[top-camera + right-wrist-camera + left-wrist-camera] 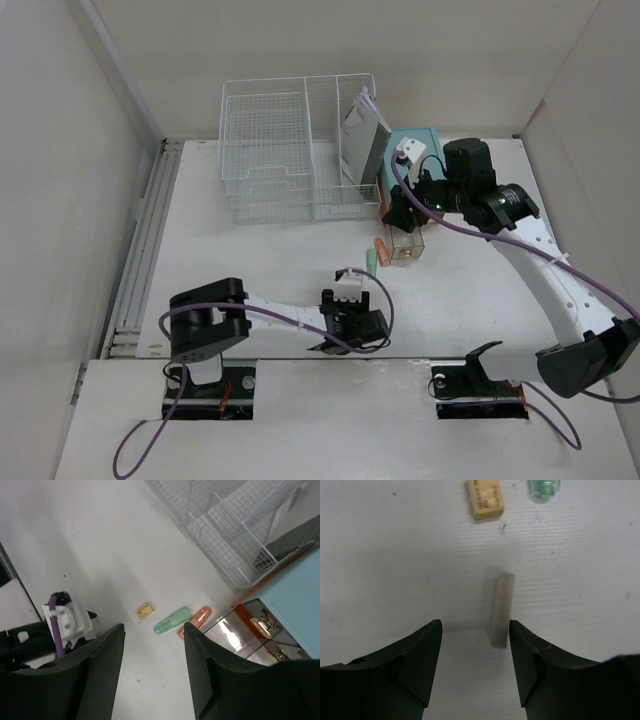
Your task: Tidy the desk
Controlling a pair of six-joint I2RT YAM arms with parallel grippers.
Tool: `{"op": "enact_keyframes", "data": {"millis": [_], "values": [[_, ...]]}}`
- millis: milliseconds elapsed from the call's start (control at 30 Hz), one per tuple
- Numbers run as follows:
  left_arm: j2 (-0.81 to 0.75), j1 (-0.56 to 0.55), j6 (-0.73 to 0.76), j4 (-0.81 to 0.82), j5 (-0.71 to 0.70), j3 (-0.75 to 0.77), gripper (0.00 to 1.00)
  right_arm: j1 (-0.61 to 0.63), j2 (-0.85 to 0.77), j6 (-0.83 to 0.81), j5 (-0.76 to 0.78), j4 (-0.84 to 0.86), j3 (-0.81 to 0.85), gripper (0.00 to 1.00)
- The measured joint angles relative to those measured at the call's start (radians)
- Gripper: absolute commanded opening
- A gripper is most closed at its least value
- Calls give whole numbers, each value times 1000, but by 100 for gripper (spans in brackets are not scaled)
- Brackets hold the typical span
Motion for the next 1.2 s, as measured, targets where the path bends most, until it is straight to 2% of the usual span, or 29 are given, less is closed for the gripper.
{"op": "enact_keyframes", "data": {"millis": [300, 400, 433, 500, 533, 567, 600, 667, 800, 967, 1033, 1200], "values": [[90, 29, 116, 37, 16, 80, 49, -58, -1, 13, -28, -1, -24, 58], [116, 40, 141, 36, 19, 109, 42, -92, -2, 16, -53, 0, -26, 58], [120, 42, 147, 36, 19, 114, 31, -100, -2, 16, -58, 1, -28, 58], [121, 42, 154, 36, 24, 117, 22, -108, -3, 18, -63, 0, -33, 58], [121, 42, 158, 37, 31, 117, 14, -108, -3, 19, -65, 0, -35, 58], [121, 42, 158, 37, 32, 117, 13, -107, -3, 20, -68, 0, -37, 58], [121, 42, 160, 37, 35, 117, 5, -107, -3, 21, -68, 0, -37, 58], [118, 42, 157, 39, 42, 116, 0, -107, -3, 24, -62, 1, -37, 58], [74, 27, 113, 25, 63, 77, 0, -107, -3, 31, -23, 7, -39, 55], [-150, -55, -12, -78, 101, -55, 0, -90, 20, 29, 56, 23, -57, 54], [-325, -101, -77, -125, 95, -102, 0, -55, 60, 20, 93, 33, -72, 55], [-801, -182, -196, -191, 56, -153, 0, 91, 180, 3, 202, 40, -151, 65]]}}
